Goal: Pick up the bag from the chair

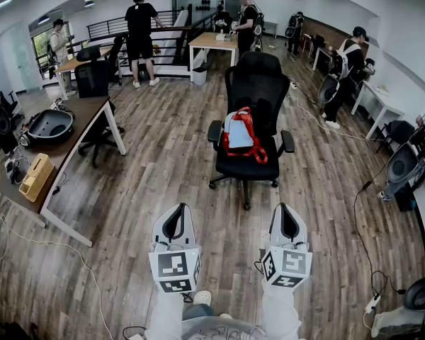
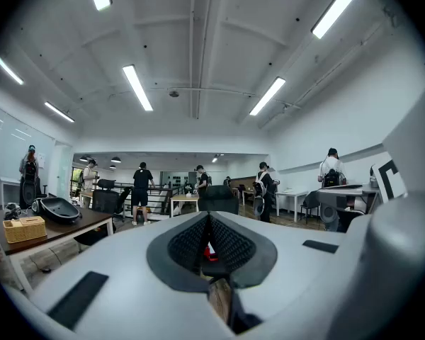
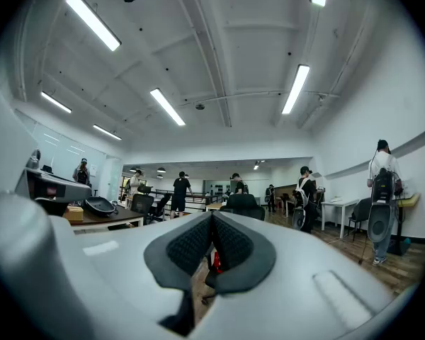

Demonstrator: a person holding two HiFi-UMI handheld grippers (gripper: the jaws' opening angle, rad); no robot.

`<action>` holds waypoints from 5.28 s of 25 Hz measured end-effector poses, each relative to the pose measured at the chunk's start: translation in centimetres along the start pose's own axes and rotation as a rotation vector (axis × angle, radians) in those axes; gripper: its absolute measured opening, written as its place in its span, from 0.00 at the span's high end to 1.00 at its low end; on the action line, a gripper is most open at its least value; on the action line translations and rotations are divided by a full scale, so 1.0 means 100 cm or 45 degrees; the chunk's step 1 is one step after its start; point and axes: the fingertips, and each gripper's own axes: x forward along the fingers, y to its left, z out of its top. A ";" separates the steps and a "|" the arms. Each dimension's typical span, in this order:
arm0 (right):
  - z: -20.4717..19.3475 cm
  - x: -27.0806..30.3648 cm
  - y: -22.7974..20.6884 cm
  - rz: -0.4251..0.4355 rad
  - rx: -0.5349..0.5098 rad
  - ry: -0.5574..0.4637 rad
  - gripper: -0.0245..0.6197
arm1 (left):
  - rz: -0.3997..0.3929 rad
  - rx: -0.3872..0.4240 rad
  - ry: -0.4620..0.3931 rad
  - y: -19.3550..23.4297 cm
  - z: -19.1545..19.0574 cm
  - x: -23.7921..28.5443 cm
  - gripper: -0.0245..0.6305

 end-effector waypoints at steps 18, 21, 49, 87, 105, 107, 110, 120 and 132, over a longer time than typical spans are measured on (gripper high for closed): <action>-0.015 0.044 0.014 -0.017 0.026 0.007 0.95 | -0.017 -0.002 -0.013 0.029 0.001 0.038 0.96; -0.019 0.057 0.015 -0.043 0.025 0.013 0.95 | -0.025 0.002 -0.016 0.042 0.001 0.051 0.96; -0.037 0.272 -0.048 -0.007 0.009 0.003 0.95 | -0.076 -0.041 -0.005 0.043 0.005 0.279 0.82; -0.089 0.633 -0.199 -0.158 0.047 0.049 0.95 | -0.296 -0.081 0.175 0.011 -0.024 0.708 0.77; -0.152 0.738 -0.248 -0.297 0.032 0.198 0.95 | -0.576 -0.076 0.442 -0.024 -0.110 0.853 0.77; -0.160 0.742 -0.252 -0.299 0.025 0.217 0.95 | -0.591 -0.076 0.468 -0.028 -0.120 0.858 0.77; -0.171 0.749 -0.260 -0.305 0.029 0.240 0.95 | -0.612 -0.079 0.484 -0.036 -0.133 0.867 0.77; -0.203 0.762 -0.273 -0.276 0.050 0.306 0.95 | -0.710 -0.132 0.539 -0.065 -0.188 0.888 0.77; -0.242 0.755 -0.282 -0.290 0.076 0.387 0.95 | -0.778 -0.206 0.714 -0.091 -0.279 0.902 0.74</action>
